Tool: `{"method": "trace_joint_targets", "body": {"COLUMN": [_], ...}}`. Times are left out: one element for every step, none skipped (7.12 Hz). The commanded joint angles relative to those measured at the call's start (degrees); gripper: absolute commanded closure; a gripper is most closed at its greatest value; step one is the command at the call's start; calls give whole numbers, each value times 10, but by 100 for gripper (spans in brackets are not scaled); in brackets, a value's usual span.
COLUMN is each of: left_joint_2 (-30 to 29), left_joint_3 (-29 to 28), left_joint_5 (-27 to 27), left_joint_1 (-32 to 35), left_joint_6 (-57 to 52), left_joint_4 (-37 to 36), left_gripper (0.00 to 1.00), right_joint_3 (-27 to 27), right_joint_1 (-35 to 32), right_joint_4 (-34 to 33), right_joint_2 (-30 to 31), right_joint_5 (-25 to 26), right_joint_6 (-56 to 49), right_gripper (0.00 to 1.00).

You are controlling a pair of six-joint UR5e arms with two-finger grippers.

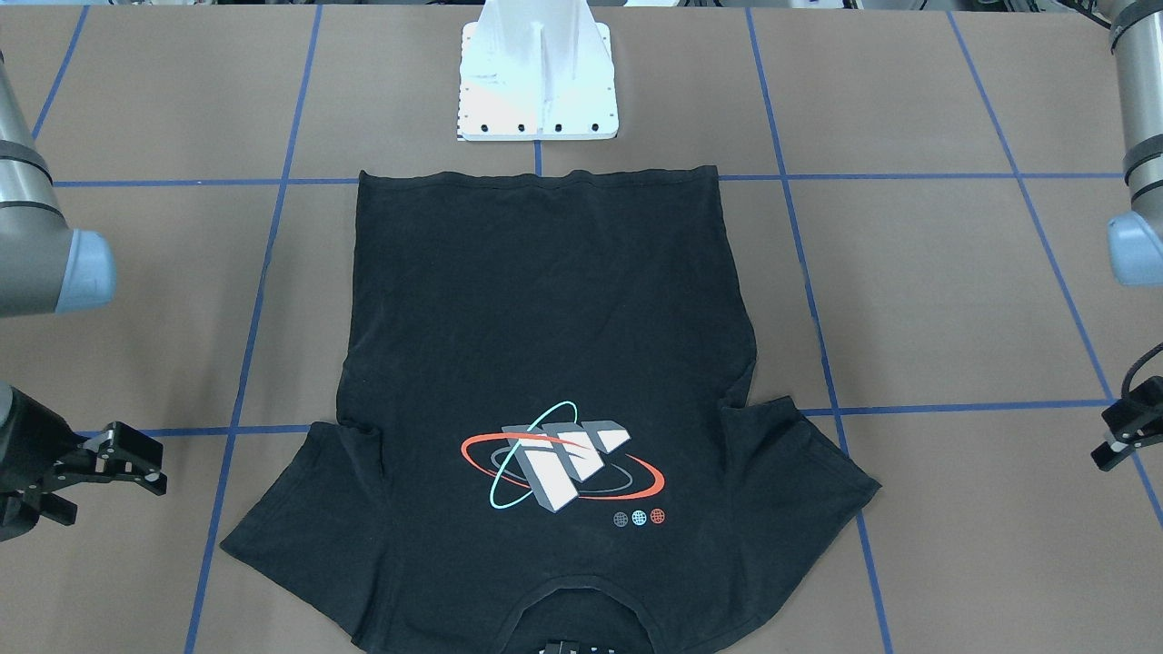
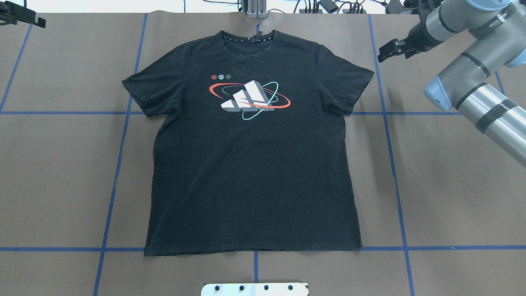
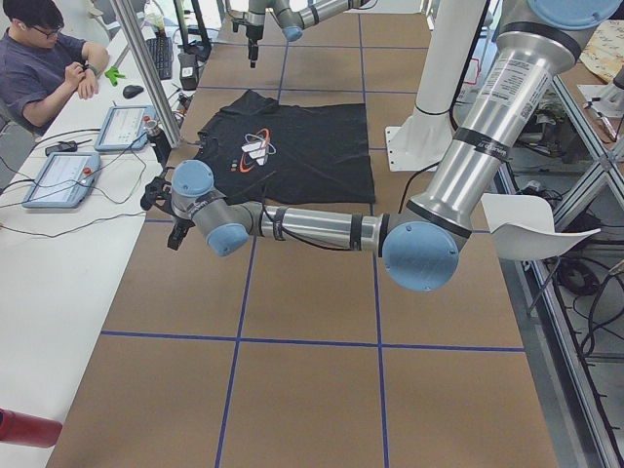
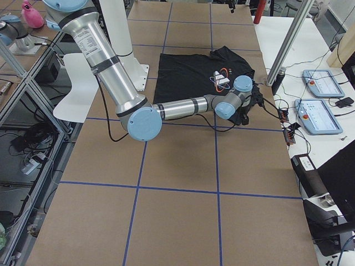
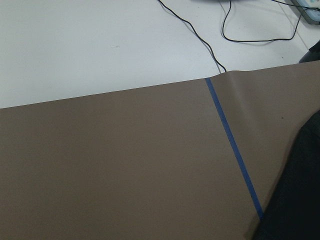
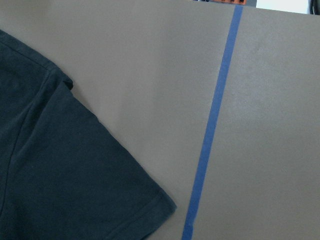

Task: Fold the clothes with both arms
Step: 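Move the right gripper toward the black shirt's sleeve nearest it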

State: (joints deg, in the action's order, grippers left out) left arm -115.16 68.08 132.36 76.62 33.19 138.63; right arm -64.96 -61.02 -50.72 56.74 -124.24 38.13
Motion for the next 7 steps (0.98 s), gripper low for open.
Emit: {"method": "trace_joint_targets", "body": {"left_joint_2": [-5, -6, -6, -7, -7, -7, -7], "left_joint_3": [-1, -1, 0, 0, 0, 0, 0], "left_joint_5": [0, 0, 1, 0, 1, 1, 1], "left_joint_1": [-1, -1, -1, -1, -1, -1, -1], "left_joint_6": [6, 10, 11, 11, 11, 11, 11], "left_joint_4": [2, 2, 2, 2, 2, 2, 2], "left_gripper": [1, 1, 1, 1, 1, 1, 1], "right_joint_3": [54, 62, 68, 82, 109, 118, 128], "right_joint_1": [26, 27, 29, 29, 30, 34, 40], "right_joint_4": [19, 19, 19, 37, 74, 77, 77], "right_joint_2": [-34, -35, -36, -36, -38, -44, -46], "right_joint_5": [38, 39, 40, 40, 41, 44, 44], "right_joint_6": [17, 16, 15, 11, 11, 11, 11], "right_gripper": [8, 11, 12, 12, 11, 11, 11]}}
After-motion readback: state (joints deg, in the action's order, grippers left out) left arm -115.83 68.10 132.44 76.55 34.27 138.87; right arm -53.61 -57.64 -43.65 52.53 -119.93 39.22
